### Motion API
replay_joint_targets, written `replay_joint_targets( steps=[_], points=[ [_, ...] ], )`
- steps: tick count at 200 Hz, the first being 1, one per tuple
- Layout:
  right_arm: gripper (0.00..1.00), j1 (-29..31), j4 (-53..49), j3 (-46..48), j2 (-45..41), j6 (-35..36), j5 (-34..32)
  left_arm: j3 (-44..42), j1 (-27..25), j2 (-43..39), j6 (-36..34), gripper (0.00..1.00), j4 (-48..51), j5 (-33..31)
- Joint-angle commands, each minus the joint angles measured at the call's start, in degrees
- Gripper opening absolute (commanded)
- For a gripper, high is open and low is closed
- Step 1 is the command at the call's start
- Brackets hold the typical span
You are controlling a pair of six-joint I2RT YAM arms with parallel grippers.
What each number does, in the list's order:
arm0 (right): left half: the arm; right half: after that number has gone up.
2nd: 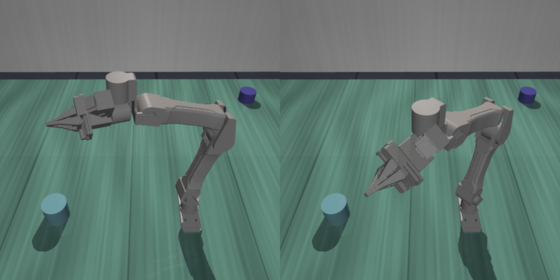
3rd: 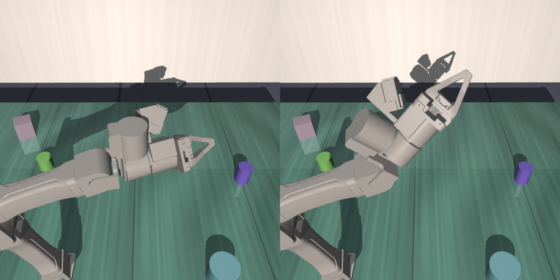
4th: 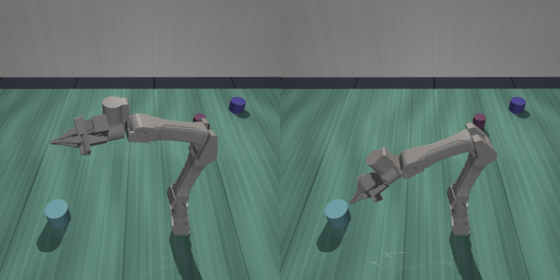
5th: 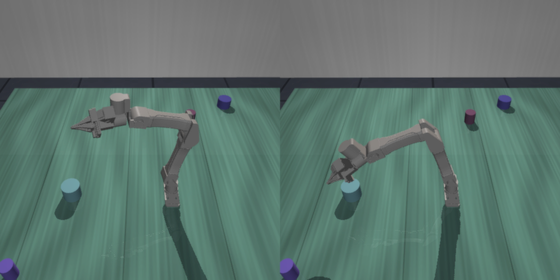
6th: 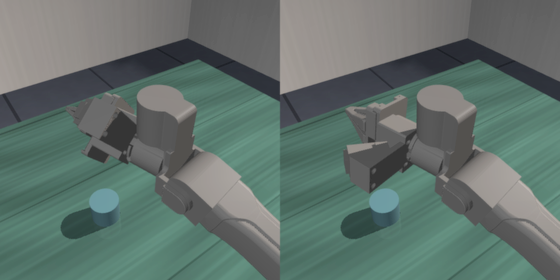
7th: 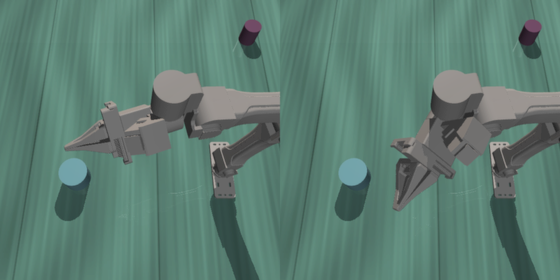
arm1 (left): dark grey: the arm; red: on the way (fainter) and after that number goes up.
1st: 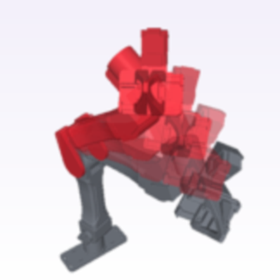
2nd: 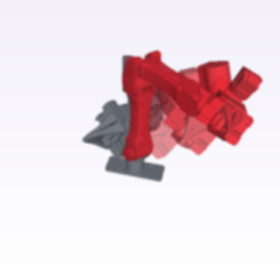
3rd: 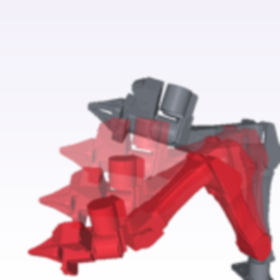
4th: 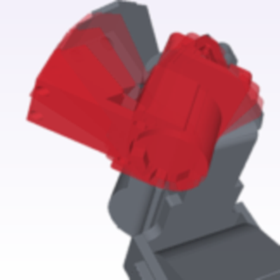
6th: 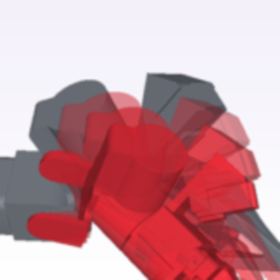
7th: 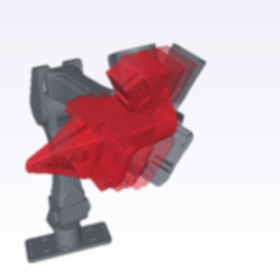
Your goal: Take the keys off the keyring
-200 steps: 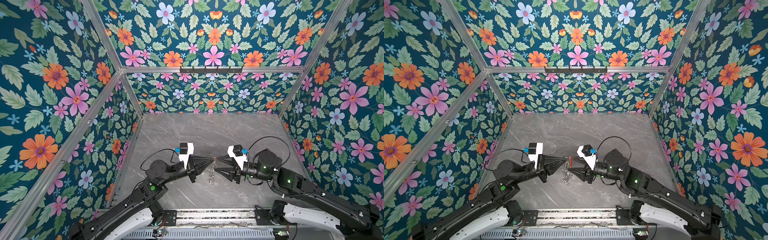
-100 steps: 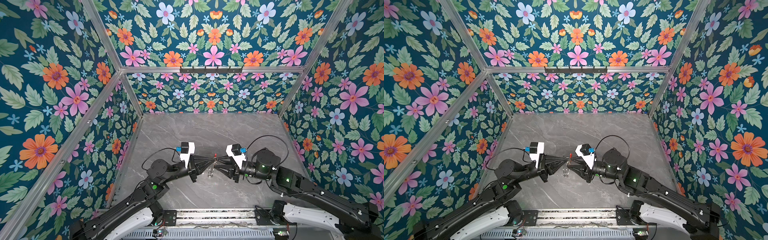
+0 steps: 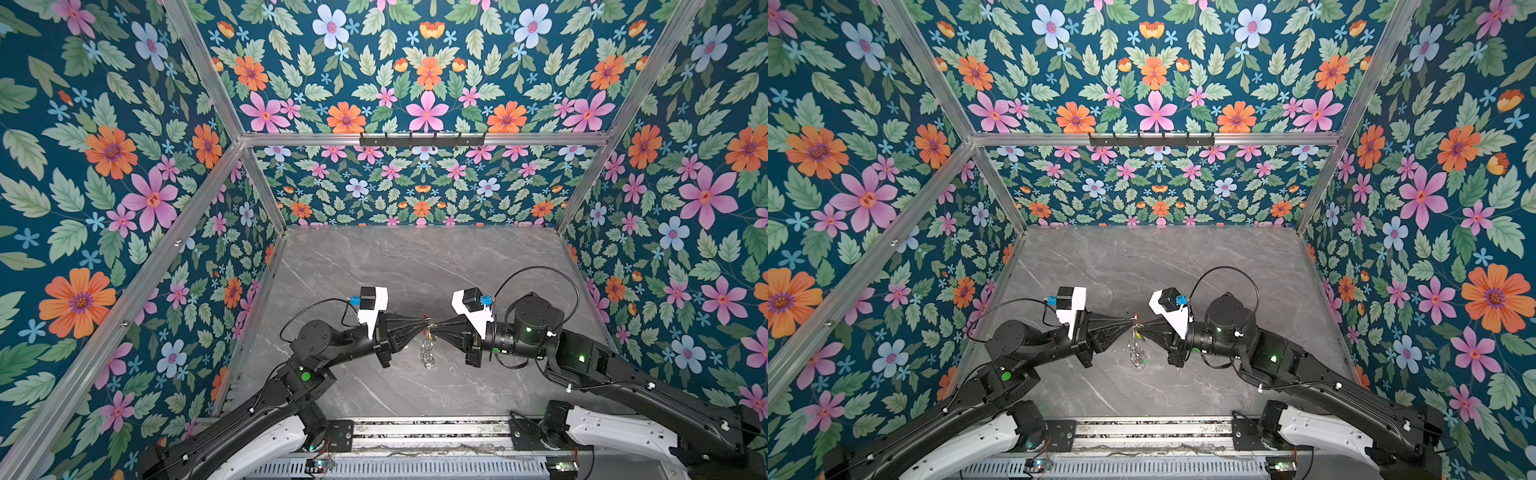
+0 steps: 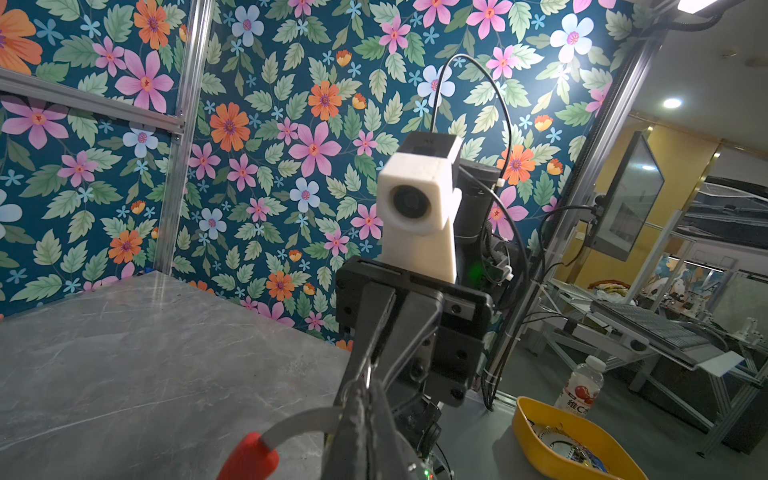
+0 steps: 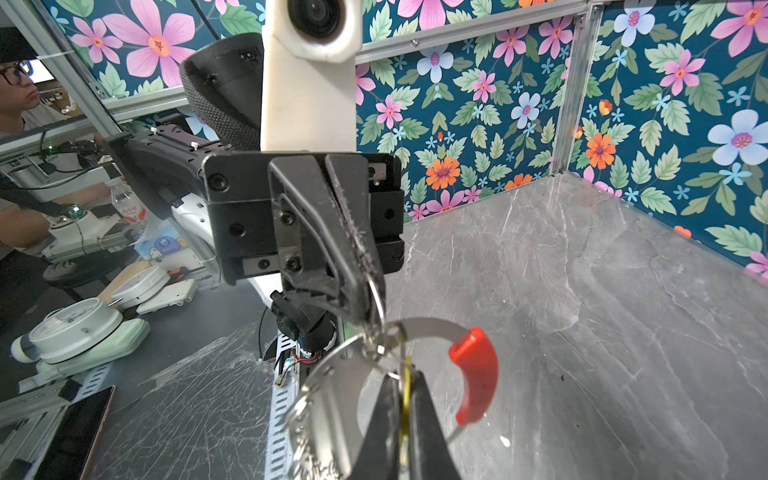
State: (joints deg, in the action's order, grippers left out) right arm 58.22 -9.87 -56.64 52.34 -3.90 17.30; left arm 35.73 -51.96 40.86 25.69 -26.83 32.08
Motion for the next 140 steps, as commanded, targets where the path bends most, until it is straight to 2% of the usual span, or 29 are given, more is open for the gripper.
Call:
replay_joint_targets(
  steps=[1, 29, 140],
  points=[
    [0.0, -0.12, -5.41, -2.41, 0.52, 0.77, 2.23, 0.81, 0.02, -0.23, -1.78, 0.0, 0.86, 1.06],
    [0.0, -1.02, -11.52, -6.78, 2.2, 1.29, 5.26, 1.56, -0.01, -0.41, -2.83, 0.0, 3.18, 0.96],
    [0.0, -1.9, -19.49, -14.97, 4.79, 0.42, 4.48, 3.48, 0.01, -0.11, -6.48, 0.0, 10.38, -0.26]
  ],
)
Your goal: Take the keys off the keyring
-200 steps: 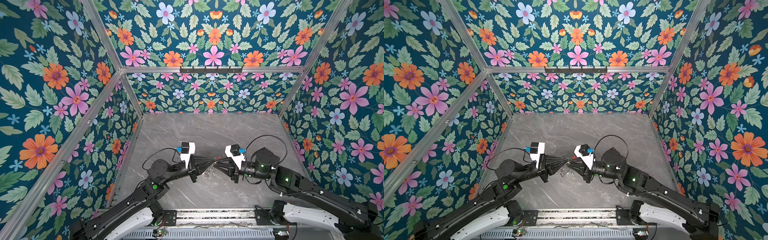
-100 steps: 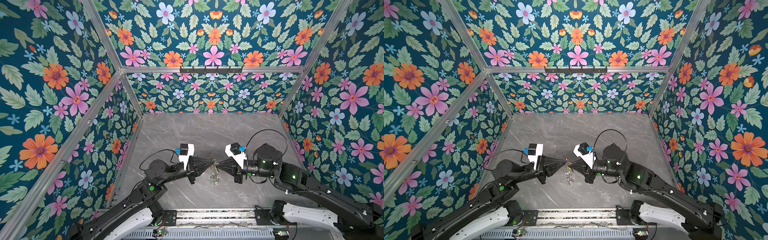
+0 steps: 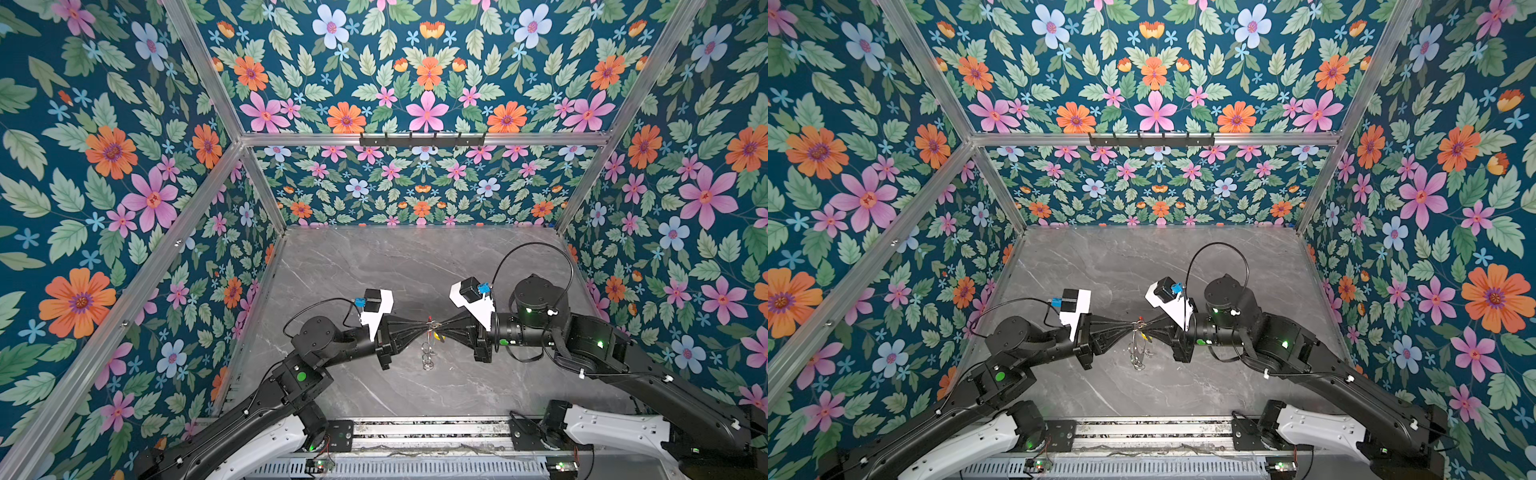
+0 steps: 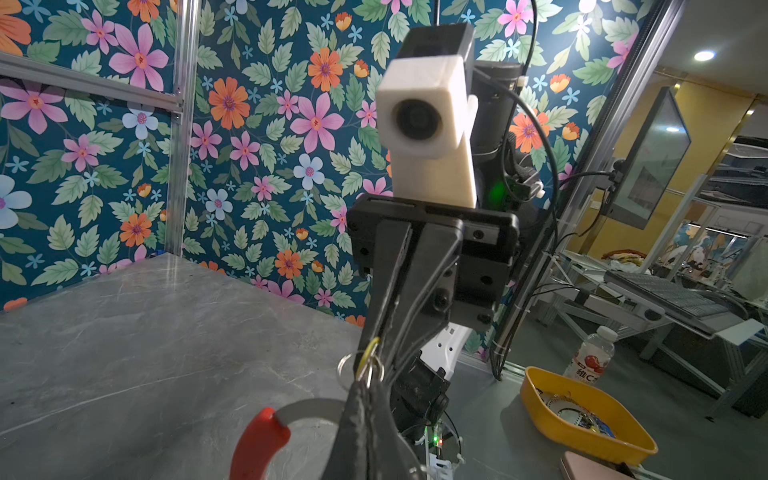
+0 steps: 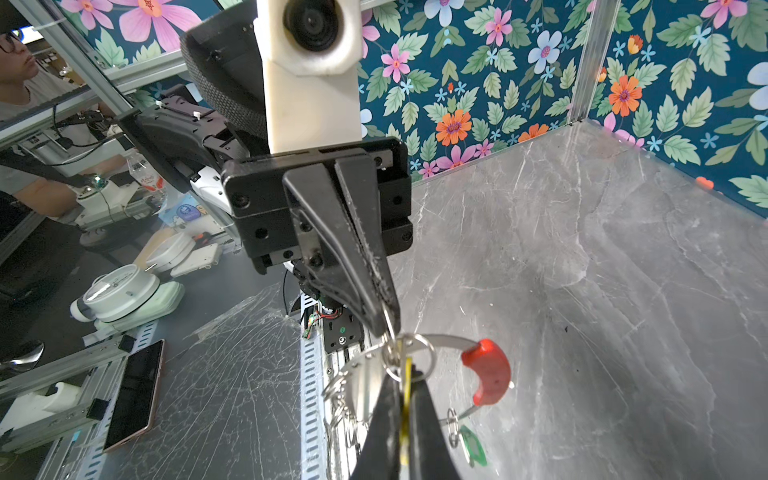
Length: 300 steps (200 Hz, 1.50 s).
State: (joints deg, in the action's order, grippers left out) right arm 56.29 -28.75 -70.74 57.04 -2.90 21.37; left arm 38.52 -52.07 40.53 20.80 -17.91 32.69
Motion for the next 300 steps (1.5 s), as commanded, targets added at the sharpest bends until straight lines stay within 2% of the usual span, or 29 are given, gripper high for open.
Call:
replay_joint_targets(
  steps=[1, 95, 153, 300],
  points=[
    [0.0, 0.08, -0.61, -0.88, 0.09, -0.59, 0.38, 0.68, 0.08, 0.23, -1.57, 0.0, 1.51, -0.87],
    [0.0, -2.02, -2.01, -2.04, 1.12, -0.35, 0.24, 0.74, 0.17, -0.51, -1.73, 0.0, 2.32, 1.76],
    [0.0, -3.88, -0.91, -0.55, 1.06, -1.3, 2.09, -0.09, 0.12, -1.93, -0.15, 0.0, -0.57, 5.92],
    [0.0, -4.21, 3.39, 3.8, 1.84, -3.41, 5.95, -3.62, 0.13, -4.41, 4.17, 0.0, -10.96, 4.07]
  ],
)
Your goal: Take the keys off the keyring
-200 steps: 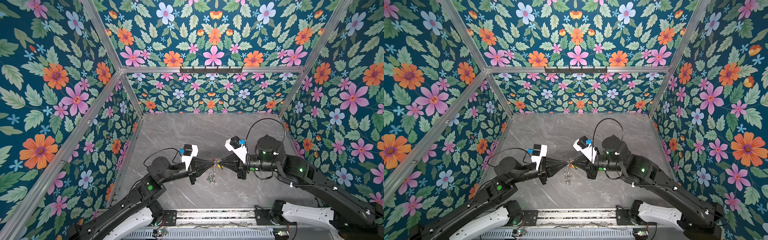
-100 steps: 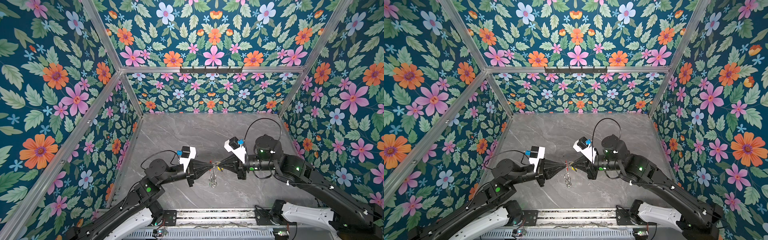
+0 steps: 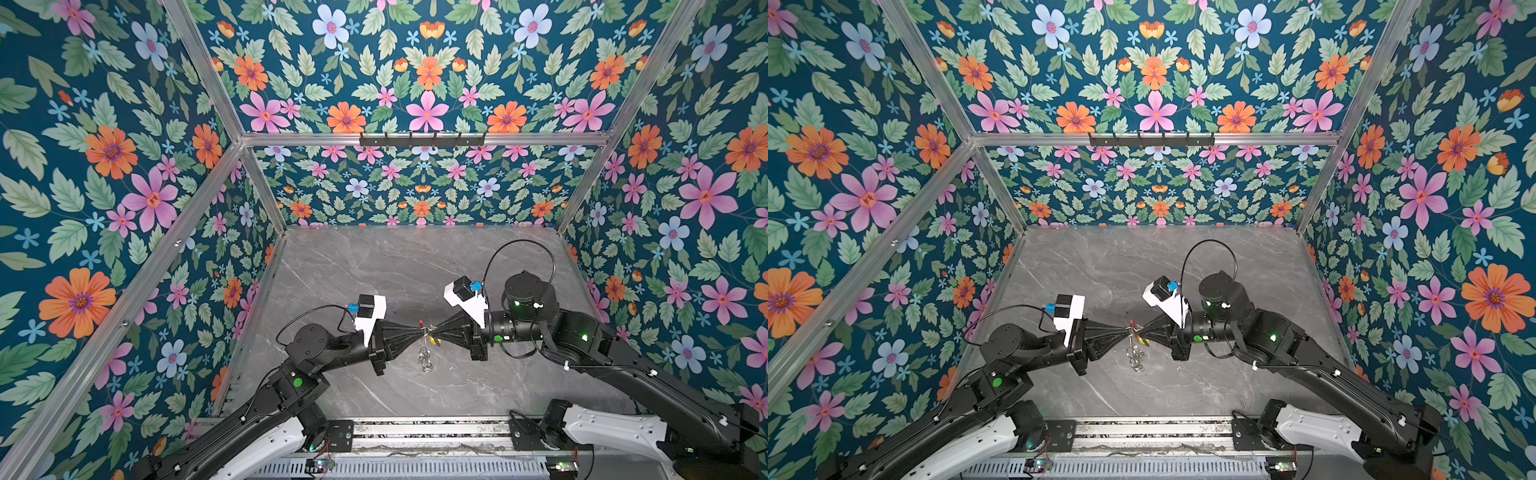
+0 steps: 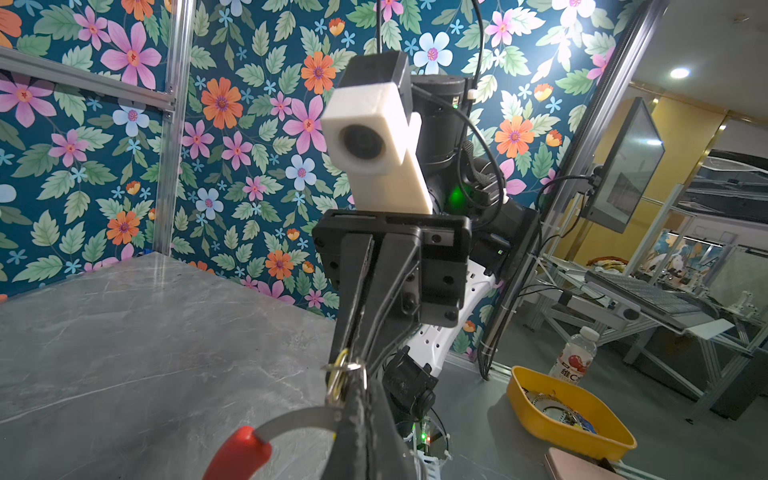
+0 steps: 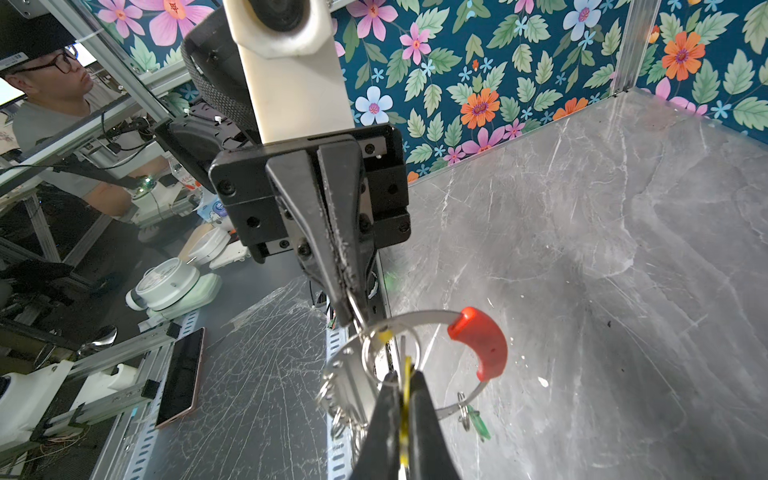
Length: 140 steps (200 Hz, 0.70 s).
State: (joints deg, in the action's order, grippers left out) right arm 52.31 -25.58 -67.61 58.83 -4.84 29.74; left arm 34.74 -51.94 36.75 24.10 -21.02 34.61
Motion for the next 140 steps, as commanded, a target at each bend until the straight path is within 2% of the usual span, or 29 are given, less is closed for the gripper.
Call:
replay_joint_targets(
  steps=[1, 35, 83, 140],
  points=[
    [0.0, -0.21, 0.25, 0.7, 0.05, -1.52, -2.41, 0.16, 0.0, -0.63, 0.86, 0.0, -7.88, 2.13],
    [0.0, -0.2, 0.24, 1.09, -0.53, -1.51, -2.38, 1.17, 0.0, 0.41, 1.23, 0.0, -7.03, 3.35],
    [0.0, -0.59, -2.84, -1.16, -1.6, -0.79, -6.63, 3.06, -0.01, 0.8, 1.37, 0.0, -2.42, 5.29],
    [0.0, -1.16, -3.94, -2.97, -1.36, -0.8, -8.2, 3.51, 0.0, 0.56, 3.22, 0.0, 0.05, 8.14]
  ],
)
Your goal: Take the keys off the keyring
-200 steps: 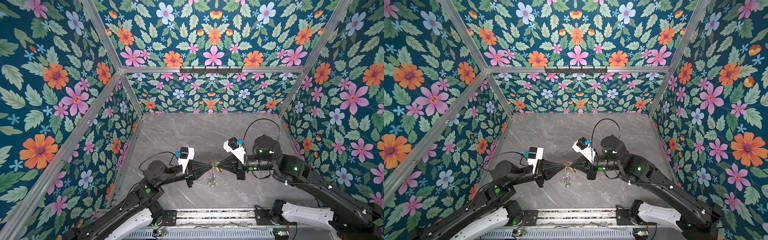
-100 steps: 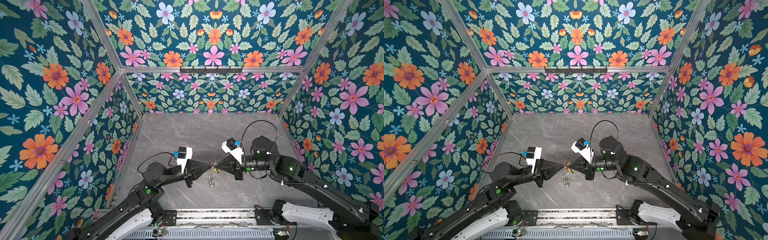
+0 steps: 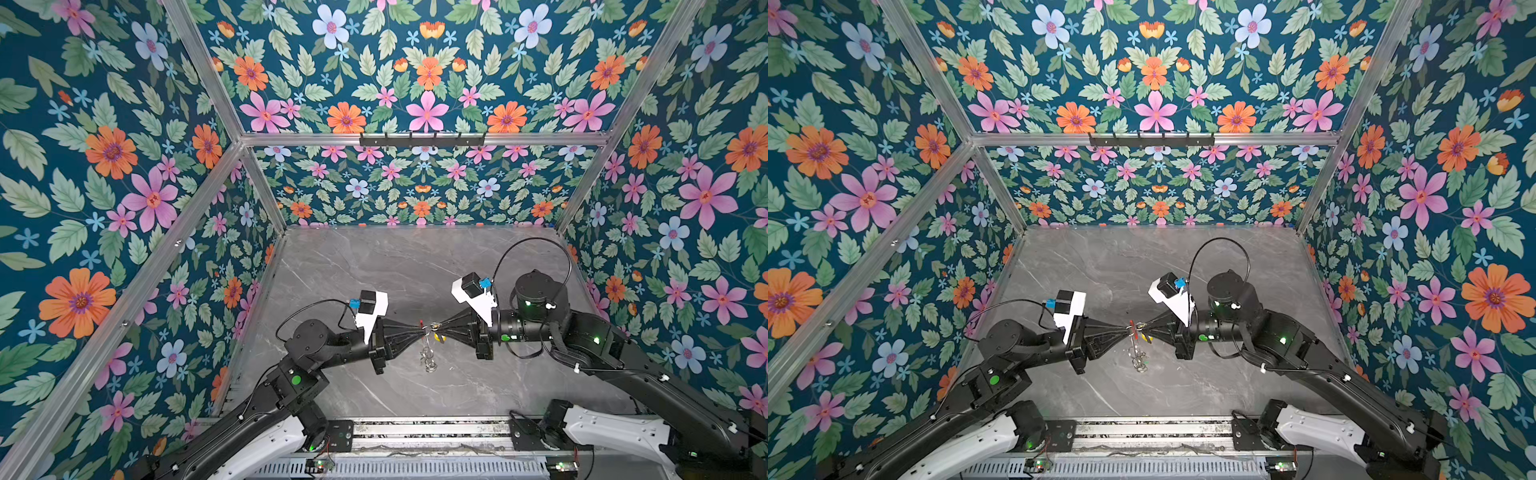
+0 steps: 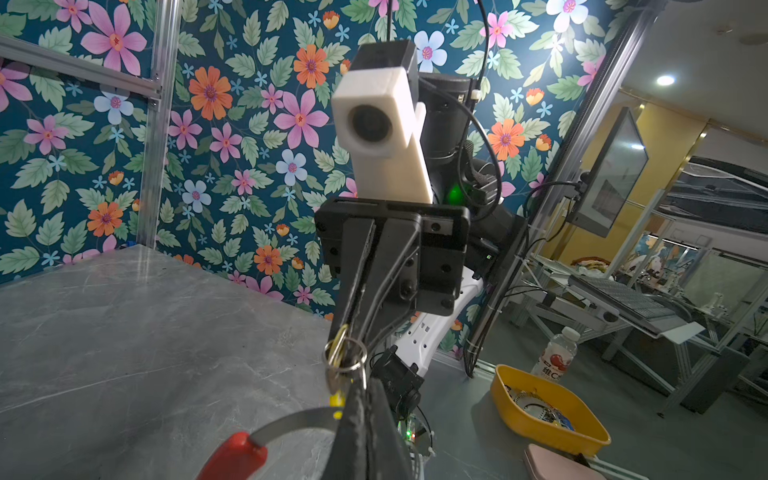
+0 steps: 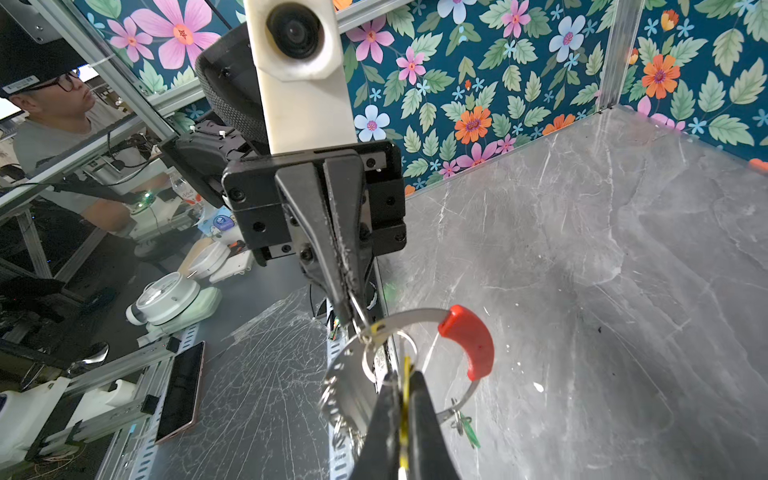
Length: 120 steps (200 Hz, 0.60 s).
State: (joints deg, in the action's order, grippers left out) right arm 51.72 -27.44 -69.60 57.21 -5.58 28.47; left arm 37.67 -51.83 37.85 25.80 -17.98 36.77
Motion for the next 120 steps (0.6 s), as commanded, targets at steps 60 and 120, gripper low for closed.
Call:
replay_joint_targets(
  steps=[60, 120],
  points=[
    [0.0, -0.49, -0.93, 0.57, 1.49, -0.61, -4.27, -1.53, -0.11, -4.14, 2.32, 0.0, -7.93, 1.01],
    [0.0, 1.45, 2.27, 4.26, 1.44, -1.41, -4.87, -4.27, -0.12, -4.64, 1.74, 0.0, -17.77, -3.52]
  ],
)
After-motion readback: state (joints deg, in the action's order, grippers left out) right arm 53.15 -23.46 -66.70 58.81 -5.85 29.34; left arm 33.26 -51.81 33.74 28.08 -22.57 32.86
